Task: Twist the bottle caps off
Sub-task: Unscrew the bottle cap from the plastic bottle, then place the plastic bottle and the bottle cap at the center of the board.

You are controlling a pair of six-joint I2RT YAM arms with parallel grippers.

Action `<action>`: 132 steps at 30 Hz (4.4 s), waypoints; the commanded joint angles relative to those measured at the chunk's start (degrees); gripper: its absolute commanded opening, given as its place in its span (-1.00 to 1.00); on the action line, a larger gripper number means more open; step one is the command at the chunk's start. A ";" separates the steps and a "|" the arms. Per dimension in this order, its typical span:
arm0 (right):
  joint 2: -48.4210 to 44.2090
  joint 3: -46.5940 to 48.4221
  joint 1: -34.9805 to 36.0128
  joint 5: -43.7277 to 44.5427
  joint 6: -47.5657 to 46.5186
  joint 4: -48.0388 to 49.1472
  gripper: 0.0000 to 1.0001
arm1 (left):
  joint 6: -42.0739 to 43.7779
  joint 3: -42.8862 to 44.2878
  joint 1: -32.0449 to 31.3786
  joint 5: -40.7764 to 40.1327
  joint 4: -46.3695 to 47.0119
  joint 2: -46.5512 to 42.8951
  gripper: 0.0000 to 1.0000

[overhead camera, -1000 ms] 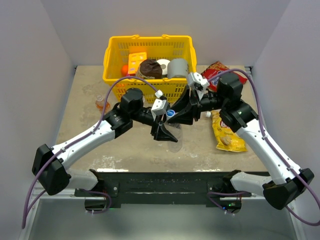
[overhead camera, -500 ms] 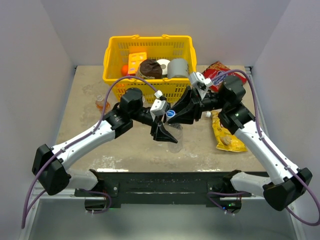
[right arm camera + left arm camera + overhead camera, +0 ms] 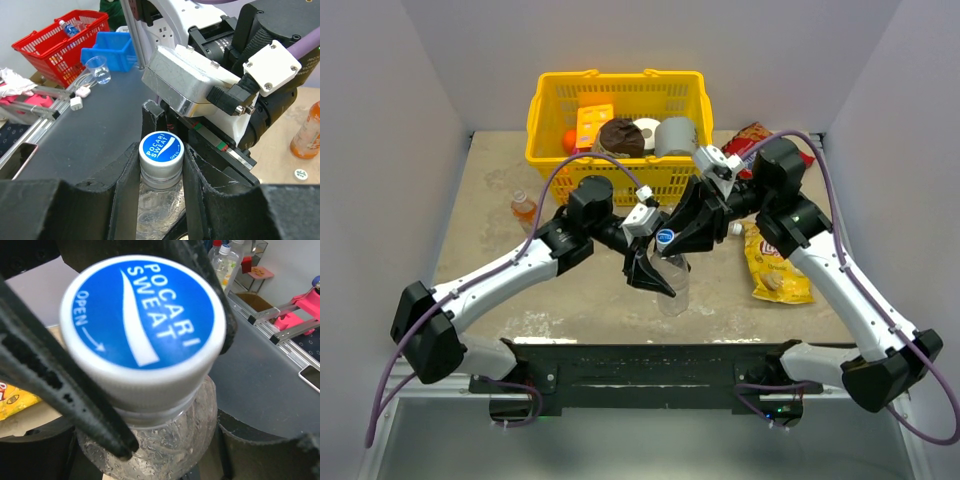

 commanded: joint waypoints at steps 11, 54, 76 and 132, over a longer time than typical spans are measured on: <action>-2.10 2.75 -0.78 -2.72 3.88 5.04 -0.07 | 3.26 1.12 -0.78 -9.79 -4.16 -1.22 -0.60; -10.63 -5.52 -1.66 34.30 -5.70 -0.68 -0.47 | 3.00 0.50 -0.34 -28.08 -5.22 -2.72 -0.56; -14.32 -1.39 -1.66 47.03 -6.58 -5.51 -0.72 | 3.26 -0.47 1.68 -38.62 -5.92 -2.98 -0.57; 25.84 -43.75 25.68 84.04 9.06 52.94 -0.60 | -12.73 -43.53 2.12 -90.48 11.13 -24.87 -0.54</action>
